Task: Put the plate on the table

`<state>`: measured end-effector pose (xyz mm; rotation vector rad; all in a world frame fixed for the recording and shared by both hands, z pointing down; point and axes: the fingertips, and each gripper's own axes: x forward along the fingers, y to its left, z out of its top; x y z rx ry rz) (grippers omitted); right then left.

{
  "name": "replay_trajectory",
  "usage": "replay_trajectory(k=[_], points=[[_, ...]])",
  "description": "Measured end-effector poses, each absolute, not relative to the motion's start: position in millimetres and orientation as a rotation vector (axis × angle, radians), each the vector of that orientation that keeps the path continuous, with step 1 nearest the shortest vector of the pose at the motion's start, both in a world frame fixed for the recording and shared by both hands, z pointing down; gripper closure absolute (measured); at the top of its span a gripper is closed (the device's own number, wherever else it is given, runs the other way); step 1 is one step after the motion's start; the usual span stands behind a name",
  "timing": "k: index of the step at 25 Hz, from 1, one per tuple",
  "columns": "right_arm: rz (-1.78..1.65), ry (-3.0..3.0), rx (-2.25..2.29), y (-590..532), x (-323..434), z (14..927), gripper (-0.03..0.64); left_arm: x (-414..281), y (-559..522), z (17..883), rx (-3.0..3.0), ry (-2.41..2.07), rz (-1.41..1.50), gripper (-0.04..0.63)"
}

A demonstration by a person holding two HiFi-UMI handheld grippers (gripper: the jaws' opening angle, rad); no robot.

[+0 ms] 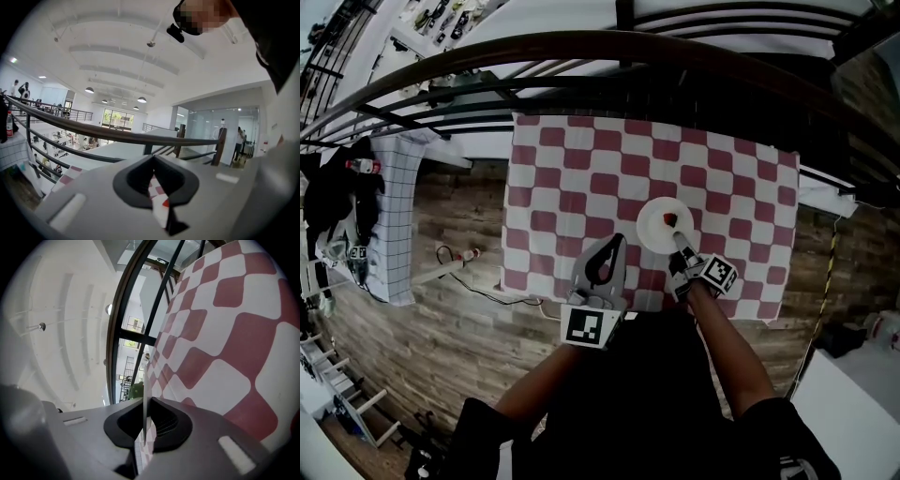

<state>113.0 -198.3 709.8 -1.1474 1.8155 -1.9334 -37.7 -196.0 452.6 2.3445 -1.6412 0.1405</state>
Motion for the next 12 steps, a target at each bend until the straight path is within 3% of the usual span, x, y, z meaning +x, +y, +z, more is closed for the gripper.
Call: replay_trajectory(k=[12], points=[[-2.009, 1.759, -1.153, -198.2, 110.0, 745.8, 0.601, -52.3, -200.1, 465.1, 2.291, -1.69, 0.185, 0.586]])
